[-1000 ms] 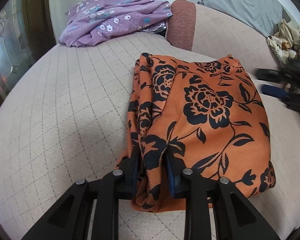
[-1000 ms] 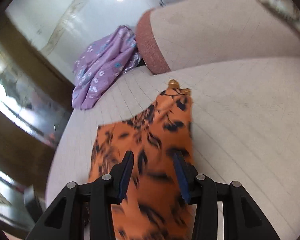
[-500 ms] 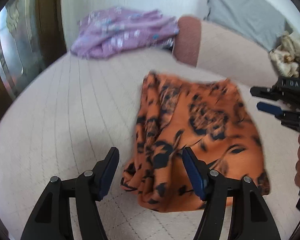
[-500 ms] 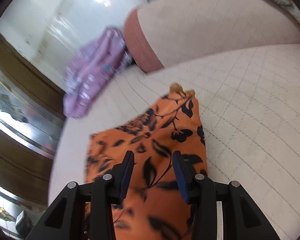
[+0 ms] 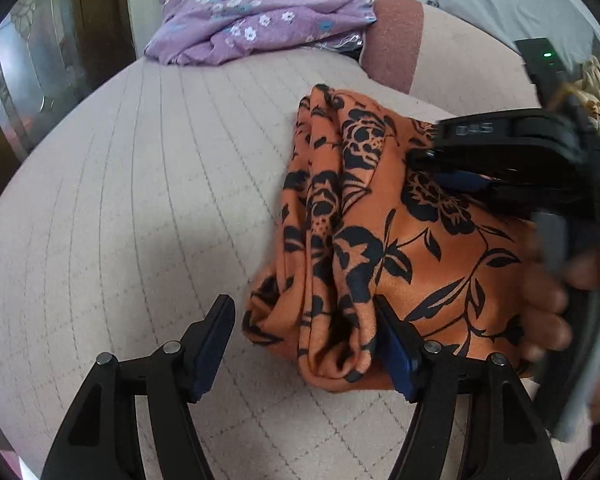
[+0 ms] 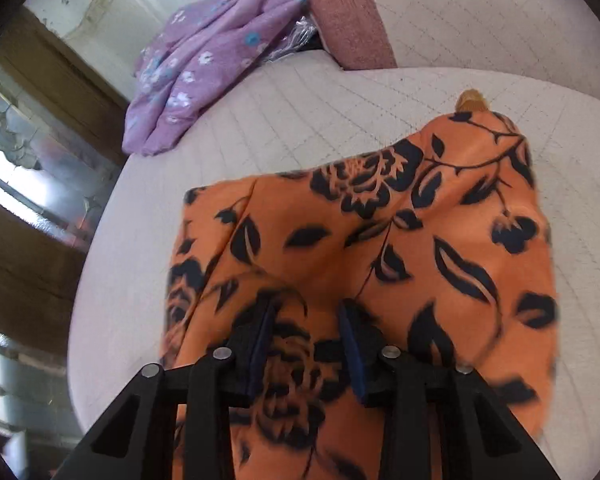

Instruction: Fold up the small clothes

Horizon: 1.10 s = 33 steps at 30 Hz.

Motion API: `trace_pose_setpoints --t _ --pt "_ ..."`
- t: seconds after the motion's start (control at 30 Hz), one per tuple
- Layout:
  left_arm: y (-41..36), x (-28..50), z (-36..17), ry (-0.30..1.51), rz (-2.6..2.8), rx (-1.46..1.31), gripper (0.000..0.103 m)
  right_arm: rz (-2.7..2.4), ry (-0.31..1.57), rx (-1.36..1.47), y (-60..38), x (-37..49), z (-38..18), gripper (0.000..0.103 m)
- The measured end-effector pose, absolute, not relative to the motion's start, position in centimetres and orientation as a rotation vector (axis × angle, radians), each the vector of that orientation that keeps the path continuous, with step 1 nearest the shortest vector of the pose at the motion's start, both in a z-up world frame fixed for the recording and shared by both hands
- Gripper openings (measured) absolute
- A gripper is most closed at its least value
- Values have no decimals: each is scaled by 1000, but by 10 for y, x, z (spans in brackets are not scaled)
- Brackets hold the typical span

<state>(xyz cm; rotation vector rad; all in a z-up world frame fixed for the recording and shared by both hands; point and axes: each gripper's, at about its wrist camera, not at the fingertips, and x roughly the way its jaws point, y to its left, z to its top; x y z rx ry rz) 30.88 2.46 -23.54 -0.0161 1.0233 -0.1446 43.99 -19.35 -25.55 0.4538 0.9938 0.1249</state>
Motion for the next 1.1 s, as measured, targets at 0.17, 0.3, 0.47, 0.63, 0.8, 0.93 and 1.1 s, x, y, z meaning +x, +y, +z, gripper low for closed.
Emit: trace_pose_setpoints --t 0.17,0.3,0.47,0.63,0.8,0.93,1.1 --pt "32 306 -232 1017 -146 -57 70 107 978 479 -194 445 -248 35" --pt "41 295 -209 903 -130 -35 70 150 887 511 -210 412 -220 35" --pt "33 296 -204 853 -114 30 71 174 826 485 -232 344 -194 37" --pt "23 309 -243 993 -81 95 73 150 888 454 -232 298 -219 36" --pt "25 293 -229 923 -85 126 74 124 965 452 -230 281 -253 34" --pt "25 259 -199 799 -80 171 74 134 904 478 -240 249 -220 37" --pt "20 207 -154 671 -60 189 91 86 789 417 -261 180 -167 39"
